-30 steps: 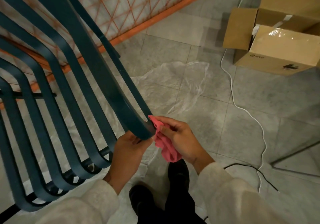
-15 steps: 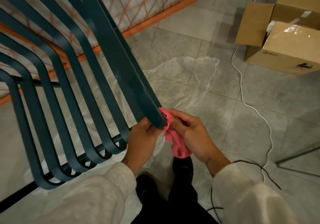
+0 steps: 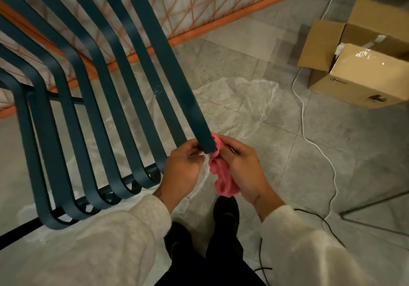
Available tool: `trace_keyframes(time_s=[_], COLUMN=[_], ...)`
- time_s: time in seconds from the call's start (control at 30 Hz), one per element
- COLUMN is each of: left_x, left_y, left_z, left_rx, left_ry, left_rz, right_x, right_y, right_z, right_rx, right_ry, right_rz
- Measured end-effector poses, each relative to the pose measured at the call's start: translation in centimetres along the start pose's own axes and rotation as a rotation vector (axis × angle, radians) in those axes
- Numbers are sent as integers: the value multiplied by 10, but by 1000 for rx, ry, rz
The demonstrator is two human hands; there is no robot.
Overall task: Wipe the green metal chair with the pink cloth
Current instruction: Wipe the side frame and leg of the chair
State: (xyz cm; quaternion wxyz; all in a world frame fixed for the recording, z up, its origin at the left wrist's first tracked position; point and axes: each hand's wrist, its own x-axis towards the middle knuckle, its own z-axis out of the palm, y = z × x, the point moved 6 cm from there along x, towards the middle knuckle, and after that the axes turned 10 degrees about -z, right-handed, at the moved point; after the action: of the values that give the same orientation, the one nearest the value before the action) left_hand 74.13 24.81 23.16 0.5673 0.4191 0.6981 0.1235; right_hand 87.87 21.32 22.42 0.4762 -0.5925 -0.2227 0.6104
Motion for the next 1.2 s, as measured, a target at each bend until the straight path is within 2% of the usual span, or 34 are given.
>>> trace_keyframes(time_s=[0.17,0.27,0.43,0.67,1.03,1.2], left_x=[-32,-53,-53,-51,-55,-56], left_y=[21,42,76,102,102,99], left_z=[-16,-31,-61,-79,-78,-79], left_rx=[-96,-246,-473,-445,-520,-490], left_ry=[56,32,-66,-134,-196,-217], left_rz=[99,142,55,0,-51,-54], right_x=[-35,-41,-26,22,-41,-27], right_y=[-45,-74,-117,-163,-116,-137], right_z=[9,20,44,79,45,58], right_rx=[-46,-168,-335,-583,-539,-652], right_ry=[-38,25,96,71,177,164], right_rz=[-178,-267,-298,-317,-178,-245])
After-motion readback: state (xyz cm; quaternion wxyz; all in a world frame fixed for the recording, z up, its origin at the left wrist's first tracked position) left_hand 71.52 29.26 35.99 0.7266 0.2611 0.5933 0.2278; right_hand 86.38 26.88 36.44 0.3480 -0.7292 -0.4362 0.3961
